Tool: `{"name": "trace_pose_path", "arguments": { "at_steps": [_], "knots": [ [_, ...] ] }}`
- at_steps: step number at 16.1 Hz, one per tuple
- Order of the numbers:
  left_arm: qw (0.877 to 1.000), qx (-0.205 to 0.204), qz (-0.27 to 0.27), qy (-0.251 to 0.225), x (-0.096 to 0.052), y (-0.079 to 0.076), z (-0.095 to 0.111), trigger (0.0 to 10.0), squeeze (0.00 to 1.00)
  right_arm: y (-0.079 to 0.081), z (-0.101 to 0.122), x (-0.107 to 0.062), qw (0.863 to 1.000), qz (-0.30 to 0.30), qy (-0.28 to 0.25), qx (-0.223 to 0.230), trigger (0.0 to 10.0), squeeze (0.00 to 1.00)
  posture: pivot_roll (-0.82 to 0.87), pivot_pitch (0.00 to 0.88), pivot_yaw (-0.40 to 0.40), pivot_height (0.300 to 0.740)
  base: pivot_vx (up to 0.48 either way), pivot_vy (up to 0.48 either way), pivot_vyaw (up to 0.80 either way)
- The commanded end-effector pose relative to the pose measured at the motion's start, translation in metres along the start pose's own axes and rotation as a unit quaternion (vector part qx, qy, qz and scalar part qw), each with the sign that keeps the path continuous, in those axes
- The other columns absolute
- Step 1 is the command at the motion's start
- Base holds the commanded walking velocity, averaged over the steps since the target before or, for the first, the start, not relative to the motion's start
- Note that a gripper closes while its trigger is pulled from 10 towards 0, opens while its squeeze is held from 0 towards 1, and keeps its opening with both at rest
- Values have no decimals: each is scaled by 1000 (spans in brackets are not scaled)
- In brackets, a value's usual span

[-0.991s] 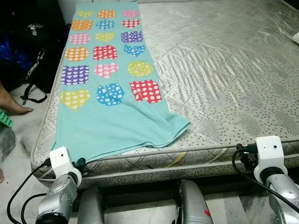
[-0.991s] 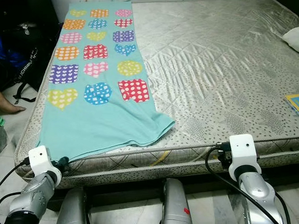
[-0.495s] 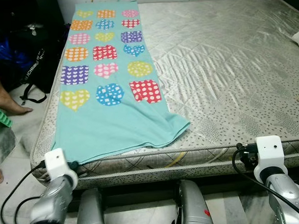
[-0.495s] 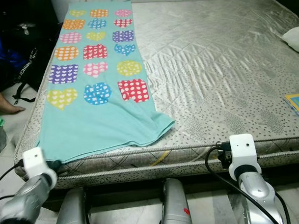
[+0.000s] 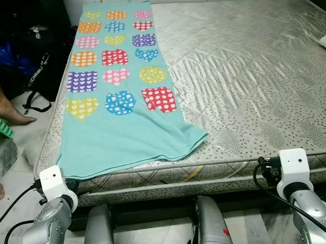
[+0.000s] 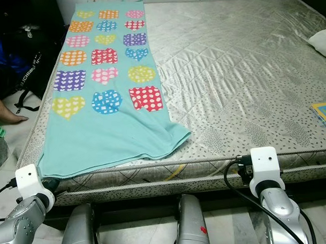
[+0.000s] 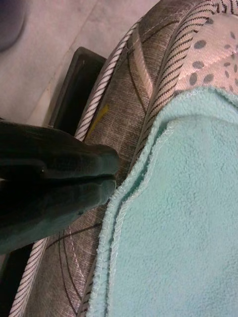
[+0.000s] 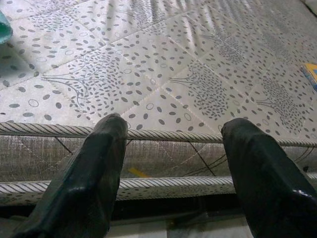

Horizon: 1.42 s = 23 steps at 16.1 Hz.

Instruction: Clean up the room

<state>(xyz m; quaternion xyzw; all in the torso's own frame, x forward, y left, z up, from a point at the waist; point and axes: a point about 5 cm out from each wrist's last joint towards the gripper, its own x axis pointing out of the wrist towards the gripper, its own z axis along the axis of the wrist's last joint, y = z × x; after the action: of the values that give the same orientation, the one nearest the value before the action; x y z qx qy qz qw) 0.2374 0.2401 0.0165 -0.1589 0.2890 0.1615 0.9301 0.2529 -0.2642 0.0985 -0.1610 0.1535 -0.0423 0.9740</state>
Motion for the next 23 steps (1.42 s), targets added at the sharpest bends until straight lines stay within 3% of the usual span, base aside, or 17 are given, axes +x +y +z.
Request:
{"name": "trace_pose_path", "arguments": {
  "at_steps": [1, 2, 3, 4, 5, 8, 11, 12, 15, 16, 17, 18, 23],
  "knots": [
    [1000, 25, 5, -2, -2, -1, 4, 10000, 0, -4, 0, 1, 1000, -4, -2, 0, 10000, 0, -185, 74, 32, 560, 0, 0, 0],
    [999, 35, 2, -15, -5, -3, 8, 10000, 0, -4, 0, 1, 1000, -4, -2, 0, 10000, 0, -183, 73, 32, 560, 0, 0, 0],
    [999, 47, -1, -27, -8, -4, 11, 10000, 153, -5, 0, 1, 1000, -5, -2, 0, 10000, 0, -179, 74, 32, 560, 0, 0, 0],
    [997, 64, -10, -44, -14, -8, 16, 10000, 1000, -4, 1, 1, 1000, -3, -7, 9, 10000, 0, -179, 74, 32, 560, 0, 0, 0],
    [995, 79, -18, -58, -20, -11, 17, 10000, 1000, -2, 2, 2, 1000, -1, -10, 13, 10000, 0, -170, 73, 32, 560, 0, 0, 0],
    [988, 91, -71, -108, -40, -32, 22, 10000, 1000, 9, 10, 5, 996, 9, -31, 78, 10000, 0, -147, 61, 32, 560, 0, 0, 0],
    [969, 115, -131, -176, -58, -52, 26, 10000, 1000, 17, 22, 12, 986, 0, -50, 162, 10000, 0, -123, 37, 32, 560, 0, 0, 0],
    [967, 95, -143, -186, -62, -55, 27, 10000, 1000, 14, 29, 15, 981, -10, -58, 184, 10000, 0, -116, 24, 27, 560, 0, 0, 0],
    [964, 86, -147, -206, -67, -59, 30, 10000, 918, 13, 45, 22, 973, -19, -88, 212, 10000, 0, -102, 0, 26, 560, 0, 0, 0],
    [964, 82, -146, -208, -67, -58, 30, 10000, 667, 12, 50, 25, 971, -23, -97, 219, 10000, 0, -100, 0, 28, 564, 0, 0, 0],
    [963, 82, -147, -210, -67, -59, 30, 10000, 647, 12, 53, 26, 969, -25, -101, 222, 10000, 0, -99, 0, 30, 569, 0, 0, 0],
    [962, 85, -154, -211, -66, -61, 29, 10000, 0, 12, 60, 31, 966, -29, -112, 229, 10000, 0, -96, 0, 34, 582, 0, 0, 0],
    [956, 99, -164, -221, -60, -66, 31, 10000, 0, 9, 65, 38, 963, -45, -120, 236, 10000, 0, -82, 0, 41, 637, 0, 0, 0]
  ]
}}
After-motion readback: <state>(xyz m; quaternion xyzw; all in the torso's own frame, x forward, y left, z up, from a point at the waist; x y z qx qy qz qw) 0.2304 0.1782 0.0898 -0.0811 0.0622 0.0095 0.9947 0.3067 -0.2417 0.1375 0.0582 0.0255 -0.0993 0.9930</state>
